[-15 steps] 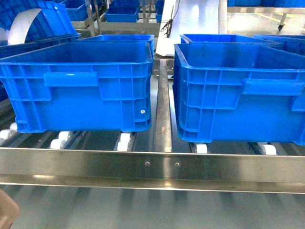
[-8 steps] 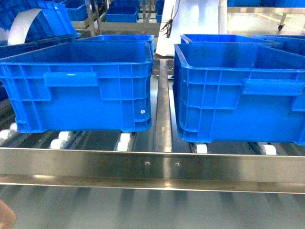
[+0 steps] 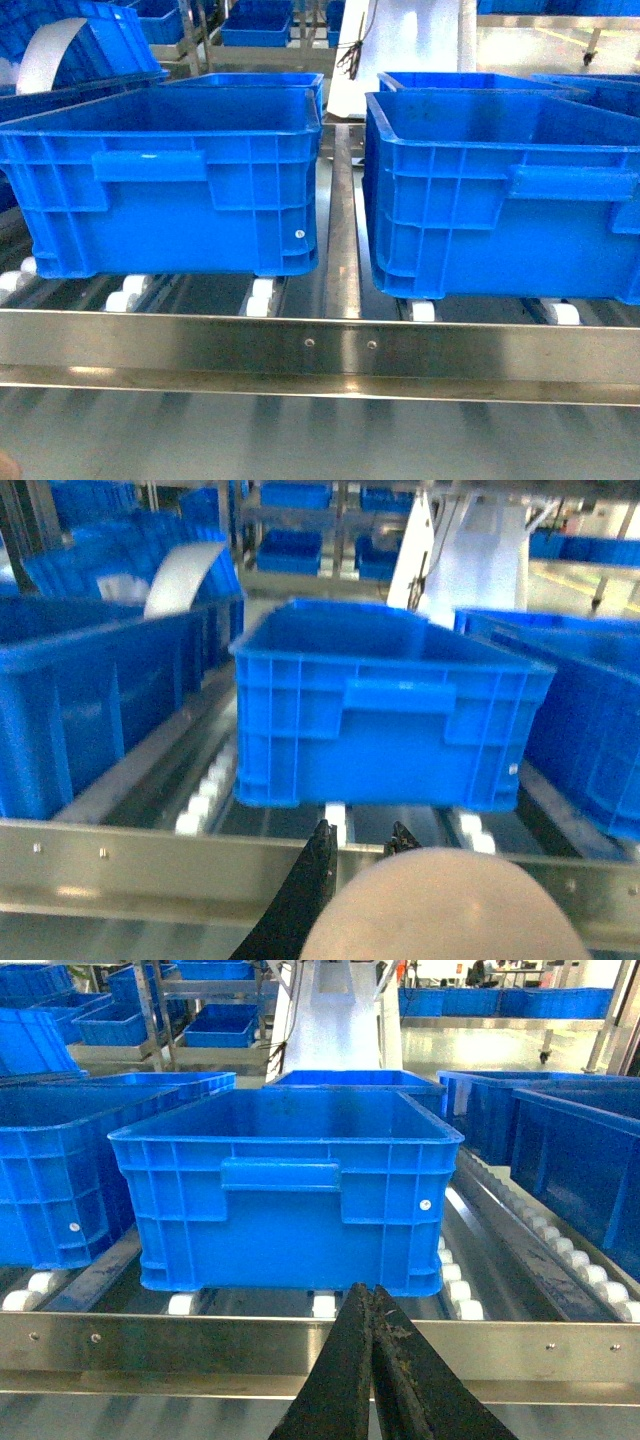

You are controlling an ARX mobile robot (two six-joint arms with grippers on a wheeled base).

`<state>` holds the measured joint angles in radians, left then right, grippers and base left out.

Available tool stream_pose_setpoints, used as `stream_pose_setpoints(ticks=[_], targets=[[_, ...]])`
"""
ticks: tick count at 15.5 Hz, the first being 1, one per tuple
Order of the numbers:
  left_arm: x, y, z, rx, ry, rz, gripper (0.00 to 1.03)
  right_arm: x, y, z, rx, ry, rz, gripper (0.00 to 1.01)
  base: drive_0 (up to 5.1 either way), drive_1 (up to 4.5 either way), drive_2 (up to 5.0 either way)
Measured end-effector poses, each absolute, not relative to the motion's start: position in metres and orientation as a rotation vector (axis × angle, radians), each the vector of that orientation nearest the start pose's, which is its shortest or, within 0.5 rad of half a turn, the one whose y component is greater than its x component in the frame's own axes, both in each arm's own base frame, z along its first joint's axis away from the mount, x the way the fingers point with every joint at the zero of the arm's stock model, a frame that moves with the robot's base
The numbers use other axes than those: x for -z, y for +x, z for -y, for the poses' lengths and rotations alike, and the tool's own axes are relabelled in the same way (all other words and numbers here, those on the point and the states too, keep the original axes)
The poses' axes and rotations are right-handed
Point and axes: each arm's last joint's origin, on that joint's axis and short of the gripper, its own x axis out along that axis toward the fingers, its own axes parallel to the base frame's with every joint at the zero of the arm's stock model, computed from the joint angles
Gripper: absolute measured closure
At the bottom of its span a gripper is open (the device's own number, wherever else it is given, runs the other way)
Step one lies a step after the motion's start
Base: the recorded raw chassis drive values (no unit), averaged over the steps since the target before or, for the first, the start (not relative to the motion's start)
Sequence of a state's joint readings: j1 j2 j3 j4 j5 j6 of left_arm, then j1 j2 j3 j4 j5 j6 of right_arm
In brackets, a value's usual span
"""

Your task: Place part in tray to right shelf

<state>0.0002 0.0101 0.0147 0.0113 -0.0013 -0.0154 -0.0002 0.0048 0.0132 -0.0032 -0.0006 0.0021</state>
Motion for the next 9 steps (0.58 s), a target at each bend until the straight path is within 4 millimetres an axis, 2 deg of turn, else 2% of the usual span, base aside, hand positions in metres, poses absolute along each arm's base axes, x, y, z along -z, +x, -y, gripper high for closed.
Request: stream_pose_setpoints(ticks=[9], targets=[[-0.1669, 0.0974, 0.0000, -0.001, -0.015, -0.004, 0.91, -0.1672, 0.0972, 0.0000, 0.000, 0.002, 0.004, 0.99, 0.0, 0.00, 0.0]])
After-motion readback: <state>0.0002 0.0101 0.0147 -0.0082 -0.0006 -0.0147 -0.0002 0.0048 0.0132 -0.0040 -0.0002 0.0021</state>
